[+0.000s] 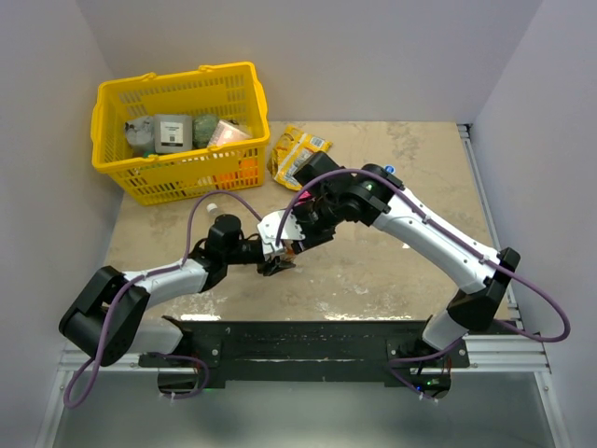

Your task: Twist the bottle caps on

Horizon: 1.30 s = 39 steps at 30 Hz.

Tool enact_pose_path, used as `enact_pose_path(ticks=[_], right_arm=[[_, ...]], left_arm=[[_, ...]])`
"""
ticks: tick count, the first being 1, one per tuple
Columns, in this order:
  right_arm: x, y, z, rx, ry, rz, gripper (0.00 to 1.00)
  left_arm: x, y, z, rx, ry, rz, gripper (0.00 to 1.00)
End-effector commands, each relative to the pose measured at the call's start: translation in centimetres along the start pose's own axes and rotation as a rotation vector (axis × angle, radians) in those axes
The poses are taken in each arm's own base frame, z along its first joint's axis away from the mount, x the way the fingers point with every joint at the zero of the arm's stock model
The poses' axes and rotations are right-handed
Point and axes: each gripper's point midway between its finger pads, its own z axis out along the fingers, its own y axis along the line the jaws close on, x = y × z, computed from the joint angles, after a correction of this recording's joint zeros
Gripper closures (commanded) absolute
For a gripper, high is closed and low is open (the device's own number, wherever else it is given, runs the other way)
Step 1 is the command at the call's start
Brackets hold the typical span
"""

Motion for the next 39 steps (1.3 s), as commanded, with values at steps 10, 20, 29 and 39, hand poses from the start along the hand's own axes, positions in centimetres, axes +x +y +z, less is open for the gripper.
enact_pose_path(ticks=[10, 20, 29, 39], right_arm=[[0.3, -2.2, 0.6, 0.071, 0.038, 0.352, 0.79], [1.0, -1.8, 2.4, -0.029, -0.018, 0.924, 0.82], [4.7, -6.0, -5.4, 0.212, 0.116, 0.538, 0.3], [0.6, 1.0, -5.1, 0.133, -0.107, -0.108, 0.32]], left_arm=[[-1.8, 5.2, -1.2, -0.297, -0.023, 0.053, 1.0], [-3.7, 11.9, -4.7, -0.766, 0.008, 0.09, 1.0], [-0.3, 6.1, -1.6, -0.388, 0.11, 0.082, 1.0], [-0.7, -0.1, -0.2, 0.105, 0.088, 0.111, 1.0]])
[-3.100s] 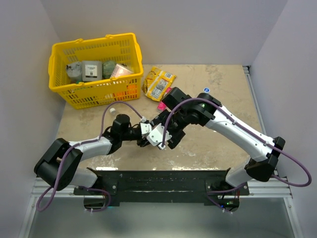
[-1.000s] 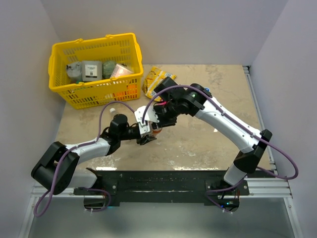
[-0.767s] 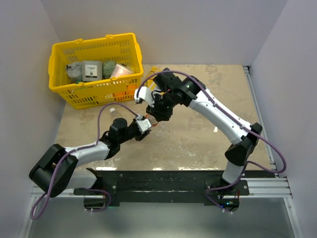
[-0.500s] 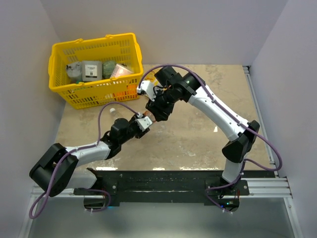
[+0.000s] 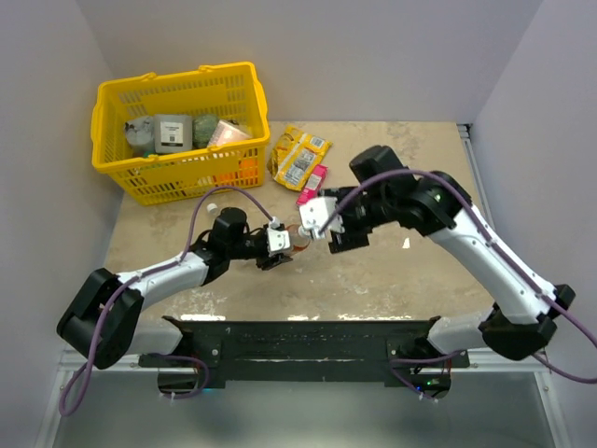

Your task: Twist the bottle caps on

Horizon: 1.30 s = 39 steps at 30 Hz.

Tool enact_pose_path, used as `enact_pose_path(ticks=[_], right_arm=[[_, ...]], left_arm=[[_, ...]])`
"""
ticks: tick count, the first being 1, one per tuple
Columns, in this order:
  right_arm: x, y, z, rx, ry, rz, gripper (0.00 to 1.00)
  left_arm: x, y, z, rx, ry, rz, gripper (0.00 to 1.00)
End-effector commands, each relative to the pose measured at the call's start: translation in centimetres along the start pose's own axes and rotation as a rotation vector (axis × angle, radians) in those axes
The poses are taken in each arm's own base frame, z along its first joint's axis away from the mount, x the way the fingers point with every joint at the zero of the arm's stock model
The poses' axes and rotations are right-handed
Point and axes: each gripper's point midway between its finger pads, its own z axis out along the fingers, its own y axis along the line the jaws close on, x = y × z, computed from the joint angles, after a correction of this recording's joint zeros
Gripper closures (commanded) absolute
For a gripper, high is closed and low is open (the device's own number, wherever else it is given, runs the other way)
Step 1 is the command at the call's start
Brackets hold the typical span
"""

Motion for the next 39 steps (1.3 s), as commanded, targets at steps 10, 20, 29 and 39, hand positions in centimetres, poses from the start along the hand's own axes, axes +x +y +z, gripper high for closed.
enact_pose_path(ticks=[10, 20, 29, 39], right_arm=[[-4.1, 3.4, 3.7, -0.172, -0.148, -0.424, 0.41], [-3.8, 3.8, 4.6, -0.204, -0.125, -0.466, 0.51], [-2.6, 0.4, 8.2, -0.157, -0.028, 0.244, 1.0], [2.4, 0.8, 10.6, -0.408, -0.066, 1.308, 1.0]], left_arm=[[-2.1, -2.1, 0.0, 0.217, -0.055, 0.112, 1.0], [-2.8, -1.9, 0.1, 0.221, -0.073, 0.121, 1.0], [-4.6, 4.7, -0.9, -0.209, -0.09, 0.051, 1.0], [-7.7, 11.3, -5.2, -0.734, 0.021, 0.254, 1.0]])
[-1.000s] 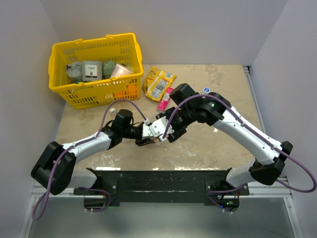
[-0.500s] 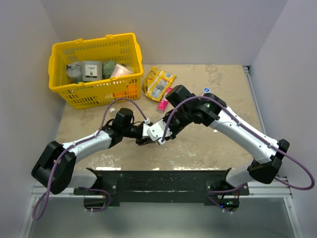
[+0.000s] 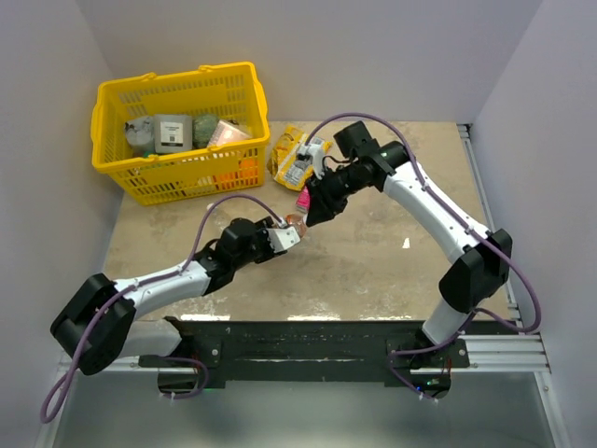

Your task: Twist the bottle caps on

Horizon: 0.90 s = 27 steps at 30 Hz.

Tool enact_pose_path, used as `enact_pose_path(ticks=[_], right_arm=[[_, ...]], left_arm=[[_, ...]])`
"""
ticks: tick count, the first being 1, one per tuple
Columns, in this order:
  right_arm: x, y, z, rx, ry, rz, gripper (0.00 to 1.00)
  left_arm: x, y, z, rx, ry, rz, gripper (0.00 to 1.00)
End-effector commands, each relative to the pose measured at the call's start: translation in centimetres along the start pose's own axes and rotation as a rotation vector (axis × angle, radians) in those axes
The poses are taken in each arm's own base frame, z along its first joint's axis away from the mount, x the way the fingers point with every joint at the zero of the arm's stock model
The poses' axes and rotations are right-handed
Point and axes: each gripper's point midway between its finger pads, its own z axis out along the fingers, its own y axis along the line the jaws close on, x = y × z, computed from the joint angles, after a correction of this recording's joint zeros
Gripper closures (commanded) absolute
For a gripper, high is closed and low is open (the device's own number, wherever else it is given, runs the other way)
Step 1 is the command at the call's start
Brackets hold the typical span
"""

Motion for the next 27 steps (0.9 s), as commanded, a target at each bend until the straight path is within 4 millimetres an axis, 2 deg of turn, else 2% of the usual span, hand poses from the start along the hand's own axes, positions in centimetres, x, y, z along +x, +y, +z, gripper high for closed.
enact_pose_path(ticks=[1, 2, 3, 4, 5, 6, 7, 8, 9, 10, 11, 12, 13, 14, 15, 16, 17, 18, 19, 23, 27], right_arm=[[0.9, 0.9, 0.9, -0.175, 0.01, 0.468, 1.0], [0.1, 0.4, 0.5, -0.18, -0.011, 0.459, 1.0], [-0.8, 0.1, 0.0, -0.192, -0.037, 0.438, 0.9], [-3.3, -1.3, -2.0, -0.158, -0.121, 0.321, 0.78], [-4.5, -2.4, -3.3, -0.102, -0.158, 0.262, 0.58], [-5.3, -3.1, -4.8, -0.053, -0.176, 0.216, 0.49], [-7.7, -3.8, -7.7, 0.016, -0.244, 0.039, 0.42], [-8.1, -4.1, -8.8, 0.063, -0.242, -0.051, 0.36], [-7.4, -3.5, -9.8, 0.074, -0.208, -0.113, 0.31], [-7.3, -2.4, -11.4, 0.094, -0.21, -0.305, 0.27], [-6.8, -1.4, -11.7, 0.078, -0.21, -0.367, 0.24], [-5.0, -1.1, -10.7, 0.052, -0.181, -0.406, 0.24], [-4.4, 0.0, -10.2, 0.044, -0.175, -0.558, 0.24], [-4.7, 1.6, -12.2, 0.139, -0.21, -0.705, 0.24], [-1.8, 1.7, -10.1, 0.121, -0.139, -0.749, 0.25], [-1.4, 3.8, -8.9, 0.099, -0.119, -0.928, 0.25], [-1.5, 5.5, -10.4, 0.159, -0.162, -1.05, 0.28], [0.3, 5.2, -9.0, 0.155, -0.114, -1.085, 0.3], [0.5, 6.5, -8.7, 0.145, -0.118, -1.162, 0.33], [1.7, 7.6, -7.9, 0.095, -0.074, -1.25, 0.37], [0.7, 7.5, -7.2, 0.08, -0.073, -1.245, 0.39]], left_arm=[[-8.5, 8.2, -2.0, -0.349, -0.239, 0.094, 1.0], [-7.5, 7.7, -1.7, -0.335, -0.208, 0.112, 1.0], [-7.0, 7.4, -1.5, -0.321, -0.187, 0.13, 1.0], [-6.3, 6.9, -1.1, -0.296, -0.161, 0.136, 1.0], [-5.3, 5.9, -0.8, -0.253, -0.125, 0.138, 1.0], [-4.9, 5.0, -0.6, -0.206, -0.126, 0.133, 1.0], [-4.7, 4.3, -0.6, -0.169, -0.13, 0.135, 1.0], [-3.7, 3.1, -0.5, -0.114, -0.11, 0.133, 1.0], [-4.0, 1.4, -0.3, -0.018, -0.147, 0.117, 1.0], [-3.1, -0.3, -0.4, 0.071, -0.122, 0.113, 1.0], [-3.6, -0.6, -0.4, 0.105, -0.135, 0.096, 1.0], [-4.3, -1.8, -0.5, 0.178, -0.174, 0.085, 1.0], [-4.5, -2.7, -0.8, 0.246, -0.179, 0.08, 1.0], [-5.0, -3.7, -1.1, 0.325, -0.216, 0.081, 1.0], [-5.4, -4.0, -1.3, 0.356, -0.232, 0.074, 1.0], [-5.6, -4.4, -1.5, 0.394, -0.237, 0.064, 1.0], [-5.8, -4.7, -1.7, 0.432, -0.257, 0.056, 1.0], [-6.0, -4.8, -1.9, 0.447, -0.265, 0.05, 1.0], [-6.2, -4.9, -2.1, 0.468, -0.271, 0.046, 1.0], [-7.0, -4.8, -2.5, 0.491, -0.309, 0.057, 1.0], [-7.4, -4.6, -2.6, 0.492, -0.327, 0.089, 1.0]])
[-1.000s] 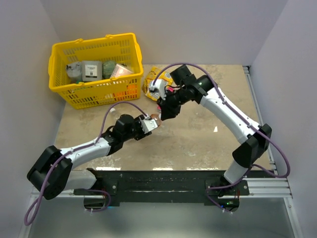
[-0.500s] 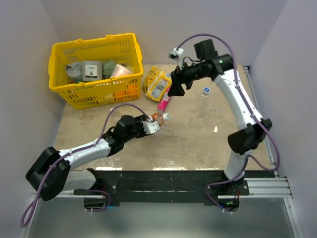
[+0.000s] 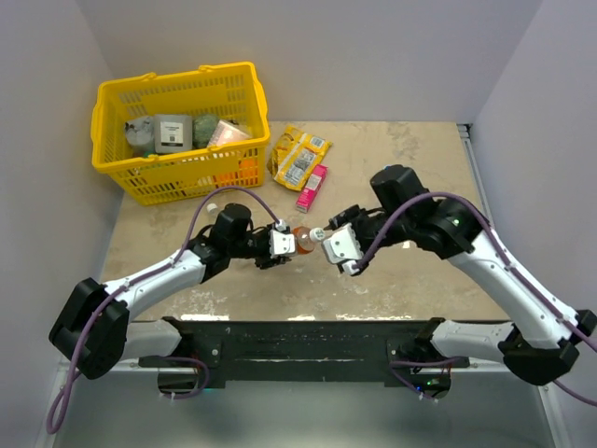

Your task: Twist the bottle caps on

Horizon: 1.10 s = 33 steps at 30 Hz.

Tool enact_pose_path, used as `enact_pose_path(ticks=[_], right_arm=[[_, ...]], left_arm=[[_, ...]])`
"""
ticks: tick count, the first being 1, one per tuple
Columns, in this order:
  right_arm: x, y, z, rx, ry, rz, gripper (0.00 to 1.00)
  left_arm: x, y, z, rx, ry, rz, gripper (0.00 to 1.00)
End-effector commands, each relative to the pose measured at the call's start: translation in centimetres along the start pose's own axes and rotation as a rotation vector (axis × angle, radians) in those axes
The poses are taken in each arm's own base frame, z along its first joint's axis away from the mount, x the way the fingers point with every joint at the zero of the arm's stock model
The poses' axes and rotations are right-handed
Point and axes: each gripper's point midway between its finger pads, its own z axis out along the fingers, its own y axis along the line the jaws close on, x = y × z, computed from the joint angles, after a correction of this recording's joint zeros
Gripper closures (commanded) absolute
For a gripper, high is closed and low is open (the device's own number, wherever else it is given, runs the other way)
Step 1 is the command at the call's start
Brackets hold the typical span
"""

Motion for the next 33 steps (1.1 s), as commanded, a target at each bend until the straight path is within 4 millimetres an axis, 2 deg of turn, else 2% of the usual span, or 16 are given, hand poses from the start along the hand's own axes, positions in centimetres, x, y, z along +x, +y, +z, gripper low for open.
enact_pose_path(ticks=[1, 6, 15, 20, 21, 22, 23, 24, 25, 26, 27, 29, 30, 33], right_arm=[[0.7, -2.2, 1.8, 0.003, 0.032, -0.081, 0.39], [0.5, -2.6, 2.6, -0.019, 0.023, -0.083, 0.42], [-0.3, -3.4, 3.2, -0.03, -0.003, -0.017, 0.59], [0.4, -2.9, 4.4, -0.069, 0.018, 0.053, 0.79], [0.6, -2.7, 4.7, -0.074, 0.021, 0.102, 0.96], [0.7, -2.7, 5.1, -0.076, 0.024, 0.146, 1.0], [0.5, -3.2, 5.3, -0.06, 0.015, 0.194, 1.0], [0.7, -3.0, 6.1, -0.069, 0.025, 0.34, 1.0], [0.9, -3.2, 6.5, -0.063, 0.037, 0.422, 1.0], [0.5, -4.4, 6.7, -0.021, 0.025, 0.501, 1.0], [1.3, -4.6, 7.5, -0.007, 0.041, 0.745, 1.0], [1.3, -5.8, 7.6, 0.013, -0.026, 0.965, 1.0], [2.3, -6.6, 7.1, 0.05, -0.038, 1.117, 1.0], [2.7, -7.8, 6.6, 0.087, -0.024, 1.094, 1.0]], left_arm=[[-2.8, 0.4, -0.3, 0.041, -0.087, 0.07, 1.0], [-3.6, 0.6, -0.3, 0.043, -0.105, 0.091, 1.0], [-3.4, 0.9, -0.4, 0.029, -0.099, 0.088, 1.0], [-3.8, 1.1, -0.3, 0.01, -0.117, 0.063, 1.0], [-4.0, 1.5, -0.3, -0.009, -0.127, 0.066, 1.0], [-4.2, 1.8, -0.3, -0.031, -0.134, 0.034, 1.0], [-4.1, 2.7, -0.4, -0.09, -0.126, 0.01, 1.0], [-5.0, 4.2, -0.7, -0.172, -0.16, 0.009, 1.0], [-5.6, 4.8, -0.8, -0.236, -0.177, -0.074, 1.0], [-5.0, 7.6, -2.0, -0.428, -0.14, -0.126, 1.0], [-5.9, 9.2, -2.7, -0.528, -0.182, -0.16, 1.0], [-5.8, 10.9, -3.4, -0.646, -0.201, -0.302, 1.0], [-6.0, 11.1, -3.2, -0.648, -0.203, -0.329, 1.0], [-5.8, 10.4, -2.3, -0.599, -0.204, -0.351, 1.0]])
